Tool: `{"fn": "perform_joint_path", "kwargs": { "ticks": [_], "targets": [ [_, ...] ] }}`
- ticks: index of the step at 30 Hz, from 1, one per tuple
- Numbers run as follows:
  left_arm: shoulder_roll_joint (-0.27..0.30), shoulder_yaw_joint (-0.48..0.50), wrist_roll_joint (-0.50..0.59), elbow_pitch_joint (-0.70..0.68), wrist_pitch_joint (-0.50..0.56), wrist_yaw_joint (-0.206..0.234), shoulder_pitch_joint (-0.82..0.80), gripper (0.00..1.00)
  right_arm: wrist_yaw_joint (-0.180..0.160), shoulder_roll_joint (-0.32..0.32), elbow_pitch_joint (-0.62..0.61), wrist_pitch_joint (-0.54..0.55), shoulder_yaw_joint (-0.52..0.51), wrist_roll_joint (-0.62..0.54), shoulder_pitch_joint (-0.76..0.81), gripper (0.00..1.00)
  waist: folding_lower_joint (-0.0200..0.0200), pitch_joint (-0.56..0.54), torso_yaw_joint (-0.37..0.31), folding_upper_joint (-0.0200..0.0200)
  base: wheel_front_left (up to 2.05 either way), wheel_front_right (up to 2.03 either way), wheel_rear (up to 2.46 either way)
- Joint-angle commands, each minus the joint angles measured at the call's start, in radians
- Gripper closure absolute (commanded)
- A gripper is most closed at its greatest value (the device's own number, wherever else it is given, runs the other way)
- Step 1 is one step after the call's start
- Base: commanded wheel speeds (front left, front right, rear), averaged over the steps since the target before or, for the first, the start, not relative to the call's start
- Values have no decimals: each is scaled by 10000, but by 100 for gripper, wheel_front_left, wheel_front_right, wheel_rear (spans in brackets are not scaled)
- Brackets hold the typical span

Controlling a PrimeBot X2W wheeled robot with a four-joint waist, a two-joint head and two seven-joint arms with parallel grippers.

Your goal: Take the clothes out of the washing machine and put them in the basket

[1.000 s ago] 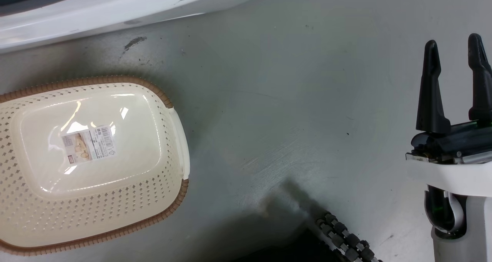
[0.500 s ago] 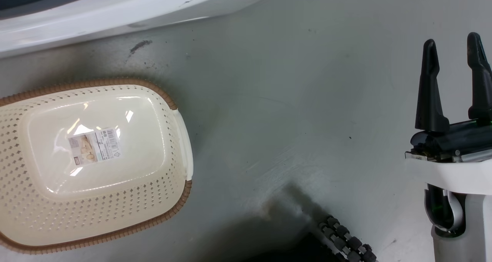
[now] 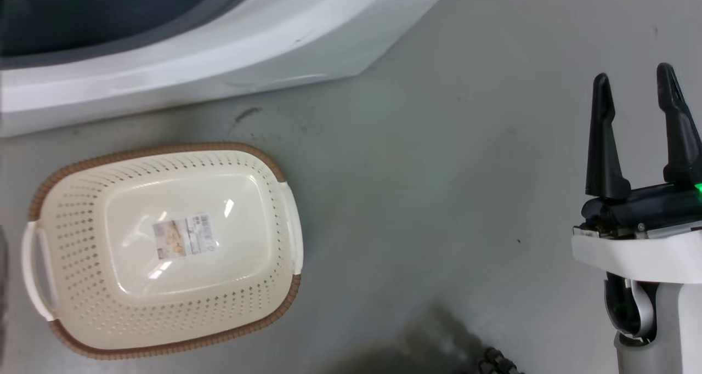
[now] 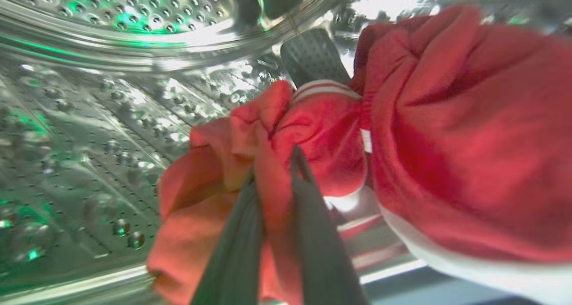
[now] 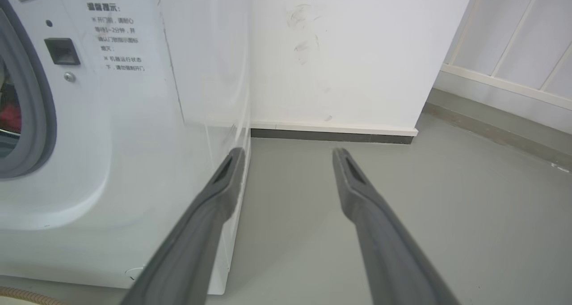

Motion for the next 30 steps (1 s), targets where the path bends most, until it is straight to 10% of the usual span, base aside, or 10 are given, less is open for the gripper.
{"fn": "perform_joint_path", "kwargs": {
  "ticks": [1,20,30],
  "targets": [
    [-206,-64,-123,-28,-479,-1,474,100,-7,17,56,-17,-21,-167,234,0,1,-775,408,0,0,0,0],
    [-1510,-33,-1597,-579,-3711,-1,4060,100,-8,16,343,-17,-71,-944,1528,0,1,-3422,1509,0,0,0,0],
    [-1639,566,-2054,-3567,-3912,344,6754,100,-7,16,501,-17,-120,-1166,2122,0,1,-4653,1934,0,0,0,0]
  ]
}}
